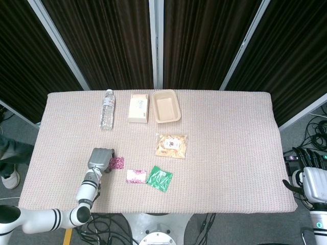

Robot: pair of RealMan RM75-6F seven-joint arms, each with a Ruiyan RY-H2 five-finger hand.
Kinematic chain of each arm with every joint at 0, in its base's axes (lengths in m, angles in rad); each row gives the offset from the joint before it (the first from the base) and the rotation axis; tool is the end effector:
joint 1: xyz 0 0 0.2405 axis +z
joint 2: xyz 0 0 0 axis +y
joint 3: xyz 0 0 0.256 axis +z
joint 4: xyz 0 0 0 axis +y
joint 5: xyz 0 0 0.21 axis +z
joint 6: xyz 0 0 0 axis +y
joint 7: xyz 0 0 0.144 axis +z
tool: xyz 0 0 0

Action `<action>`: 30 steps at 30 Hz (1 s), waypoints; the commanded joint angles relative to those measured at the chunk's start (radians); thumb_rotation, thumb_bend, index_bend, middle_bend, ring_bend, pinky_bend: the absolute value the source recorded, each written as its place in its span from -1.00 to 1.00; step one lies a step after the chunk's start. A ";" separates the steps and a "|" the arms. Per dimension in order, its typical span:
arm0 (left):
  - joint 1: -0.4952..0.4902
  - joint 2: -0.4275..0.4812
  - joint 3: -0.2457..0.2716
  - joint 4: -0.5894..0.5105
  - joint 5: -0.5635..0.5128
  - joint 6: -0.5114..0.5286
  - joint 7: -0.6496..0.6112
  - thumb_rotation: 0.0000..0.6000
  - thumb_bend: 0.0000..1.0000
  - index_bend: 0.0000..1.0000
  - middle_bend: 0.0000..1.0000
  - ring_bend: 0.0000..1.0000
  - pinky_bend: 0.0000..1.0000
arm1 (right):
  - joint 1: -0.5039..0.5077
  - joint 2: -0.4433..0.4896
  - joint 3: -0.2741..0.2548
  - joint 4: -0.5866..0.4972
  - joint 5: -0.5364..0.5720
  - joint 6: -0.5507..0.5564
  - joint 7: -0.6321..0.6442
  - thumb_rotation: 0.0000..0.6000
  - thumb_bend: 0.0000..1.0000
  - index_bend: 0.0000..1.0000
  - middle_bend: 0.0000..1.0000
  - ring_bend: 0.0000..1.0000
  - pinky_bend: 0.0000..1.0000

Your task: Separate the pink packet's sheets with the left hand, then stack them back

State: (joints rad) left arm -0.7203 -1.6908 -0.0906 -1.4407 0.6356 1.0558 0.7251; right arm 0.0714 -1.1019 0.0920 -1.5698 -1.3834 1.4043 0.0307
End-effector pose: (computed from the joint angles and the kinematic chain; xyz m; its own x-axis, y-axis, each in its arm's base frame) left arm -0.2049 0.3104 -0.0623 0.5286 0.4570 0.7154 0.8314 -0.1086 -0.5449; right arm -0.3393 -0.1851 0.1720 0.4002 -0.0373 0.9157 -0.9074 0.1233 0.4017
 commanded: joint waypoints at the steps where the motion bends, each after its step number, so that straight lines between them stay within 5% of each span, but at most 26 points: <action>1: 0.001 0.008 -0.002 -0.016 0.008 0.004 -0.001 1.00 -0.48 0.01 0.74 0.70 0.88 | 0.000 0.000 0.000 0.000 0.001 -0.001 0.000 1.00 -0.90 -0.83 -0.82 -0.98 -1.00; 12: -0.003 0.038 0.003 -0.158 0.059 0.037 0.011 1.00 -0.48 -0.01 0.73 0.70 0.88 | 0.001 -0.004 0.000 0.010 0.004 -0.007 0.008 1.00 -0.89 -0.83 -0.82 -0.98 -0.99; 30: -0.030 -0.060 0.026 -0.189 0.062 0.085 0.104 1.00 -0.48 -0.02 0.73 0.70 0.88 | 0.002 -0.005 0.000 0.019 0.011 -0.015 0.016 1.00 -0.90 -0.83 -0.82 -0.98 -0.99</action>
State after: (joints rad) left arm -0.7490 -1.7481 -0.0646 -1.6290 0.6999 1.1383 0.8255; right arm 0.0732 -1.1072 0.0917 -1.5511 -1.3725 1.3896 0.0470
